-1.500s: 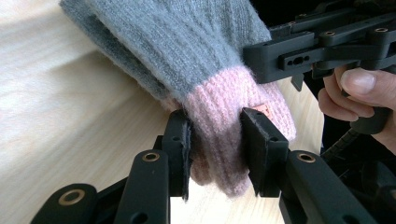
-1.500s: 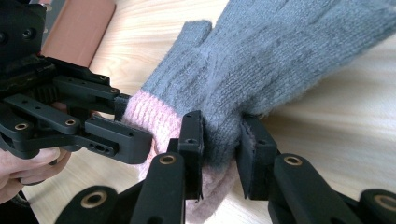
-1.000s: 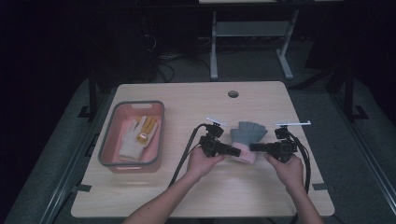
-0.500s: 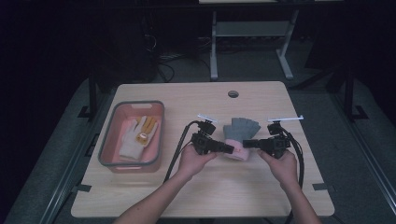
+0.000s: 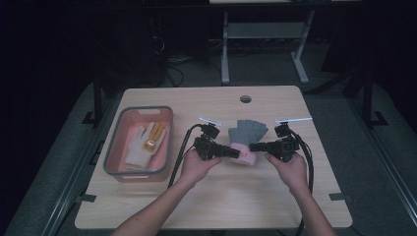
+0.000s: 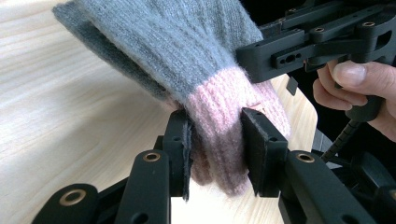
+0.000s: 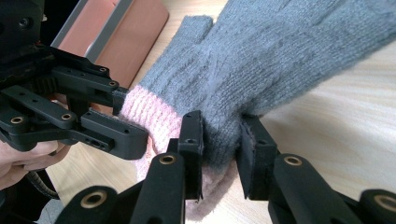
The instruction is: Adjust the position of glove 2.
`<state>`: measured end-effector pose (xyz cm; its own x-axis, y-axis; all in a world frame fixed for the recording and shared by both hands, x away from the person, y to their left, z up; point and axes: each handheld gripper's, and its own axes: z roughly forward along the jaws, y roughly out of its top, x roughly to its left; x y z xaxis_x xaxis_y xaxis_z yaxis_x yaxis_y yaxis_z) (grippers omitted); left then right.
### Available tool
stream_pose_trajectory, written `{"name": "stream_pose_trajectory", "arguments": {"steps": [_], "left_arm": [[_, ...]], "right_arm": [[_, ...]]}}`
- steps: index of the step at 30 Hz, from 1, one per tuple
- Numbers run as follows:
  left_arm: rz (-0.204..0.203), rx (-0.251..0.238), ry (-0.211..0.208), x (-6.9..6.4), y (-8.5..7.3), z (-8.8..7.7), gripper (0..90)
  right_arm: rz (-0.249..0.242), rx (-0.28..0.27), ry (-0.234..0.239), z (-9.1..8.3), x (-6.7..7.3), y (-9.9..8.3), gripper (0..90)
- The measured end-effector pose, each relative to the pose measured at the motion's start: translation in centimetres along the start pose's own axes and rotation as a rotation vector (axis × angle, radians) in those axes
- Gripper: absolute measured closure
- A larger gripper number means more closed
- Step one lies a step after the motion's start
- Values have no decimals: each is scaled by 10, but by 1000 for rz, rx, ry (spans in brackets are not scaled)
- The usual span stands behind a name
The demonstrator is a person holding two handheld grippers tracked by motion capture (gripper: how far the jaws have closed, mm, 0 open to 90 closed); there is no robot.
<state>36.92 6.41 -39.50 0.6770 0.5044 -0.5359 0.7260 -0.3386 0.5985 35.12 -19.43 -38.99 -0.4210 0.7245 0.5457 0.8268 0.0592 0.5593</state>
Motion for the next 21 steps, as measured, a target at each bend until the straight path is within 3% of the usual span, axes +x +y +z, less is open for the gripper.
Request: {"name": "stream_pose_trajectory", "arguments": {"steps": [21], "left_arm": [[-5,-17,13,6,-1,-21,647]], "right_arm": [[-31,15,17,10,15,13,729]]}}
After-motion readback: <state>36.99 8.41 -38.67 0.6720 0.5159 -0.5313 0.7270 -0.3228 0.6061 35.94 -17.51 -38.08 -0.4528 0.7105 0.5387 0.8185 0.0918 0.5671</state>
